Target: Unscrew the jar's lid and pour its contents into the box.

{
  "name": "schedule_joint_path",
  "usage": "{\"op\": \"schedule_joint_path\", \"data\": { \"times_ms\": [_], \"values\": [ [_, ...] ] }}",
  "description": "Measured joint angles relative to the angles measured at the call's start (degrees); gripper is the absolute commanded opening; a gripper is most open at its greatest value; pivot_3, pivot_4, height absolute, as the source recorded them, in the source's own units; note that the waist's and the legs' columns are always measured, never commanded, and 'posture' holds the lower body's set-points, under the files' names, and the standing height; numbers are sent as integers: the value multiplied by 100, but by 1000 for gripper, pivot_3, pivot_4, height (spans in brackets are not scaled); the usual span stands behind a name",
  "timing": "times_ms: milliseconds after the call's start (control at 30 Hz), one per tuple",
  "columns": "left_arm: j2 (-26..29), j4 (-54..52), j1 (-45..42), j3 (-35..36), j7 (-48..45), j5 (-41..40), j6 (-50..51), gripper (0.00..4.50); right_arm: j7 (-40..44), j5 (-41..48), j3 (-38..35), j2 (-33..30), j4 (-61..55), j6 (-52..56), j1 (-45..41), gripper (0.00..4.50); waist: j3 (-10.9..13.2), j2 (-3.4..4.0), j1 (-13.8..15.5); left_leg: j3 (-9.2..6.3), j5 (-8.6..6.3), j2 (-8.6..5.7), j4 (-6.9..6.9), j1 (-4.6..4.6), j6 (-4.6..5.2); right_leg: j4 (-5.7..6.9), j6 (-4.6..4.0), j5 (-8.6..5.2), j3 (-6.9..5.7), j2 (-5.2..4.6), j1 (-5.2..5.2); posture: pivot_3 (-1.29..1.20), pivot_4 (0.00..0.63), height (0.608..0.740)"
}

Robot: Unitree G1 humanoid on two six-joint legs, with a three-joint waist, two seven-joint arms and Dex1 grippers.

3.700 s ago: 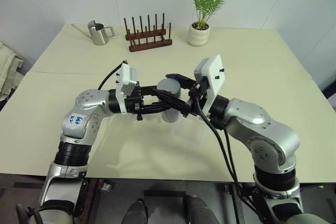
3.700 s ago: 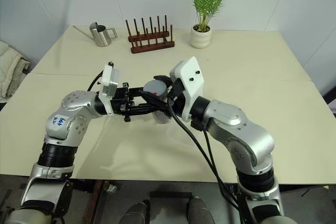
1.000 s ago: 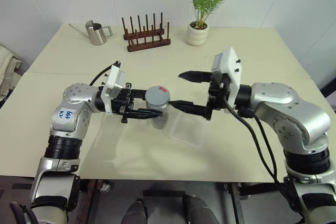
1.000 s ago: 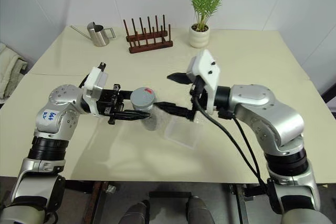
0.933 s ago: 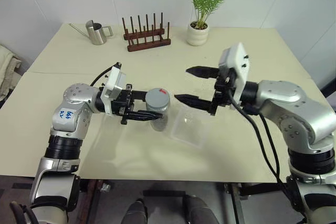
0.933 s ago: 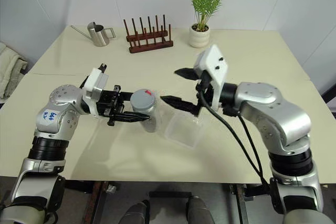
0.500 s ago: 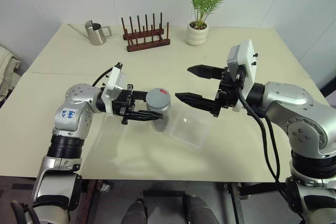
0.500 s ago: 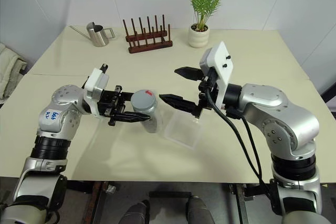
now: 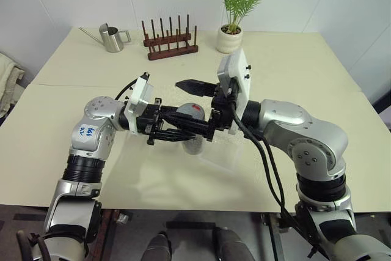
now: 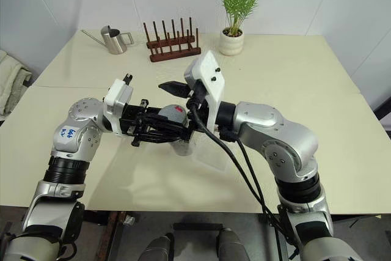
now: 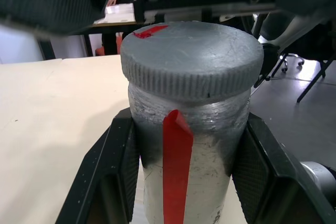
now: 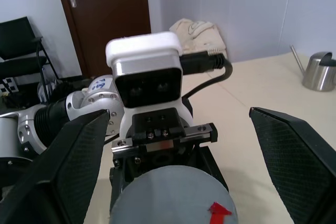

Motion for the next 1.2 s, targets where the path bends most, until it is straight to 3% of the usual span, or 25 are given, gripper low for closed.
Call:
{"op": "schedule_joint_path", "data": {
  "times_ms": [600, 1200],
  "values": [
    [49, 14, -31, -24, -127, 8, -3, 2021, 291, -421, 214, -93, 156, -137, 13, 4478, 0, 0, -8, 0, 0, 0, 0, 0, 0, 1, 0, 0, 0, 1, -1, 0, 150, 740],
    [131, 227, -114, -50, -100, 135, -40, 2021, 361, -232, -81, -794, -243, -5, 321, 4478, 0, 0, -4, 0, 0, 0, 0, 0, 0, 0, 0, 0, 0, 1, -1, 0, 150, 740]
  ]
}}
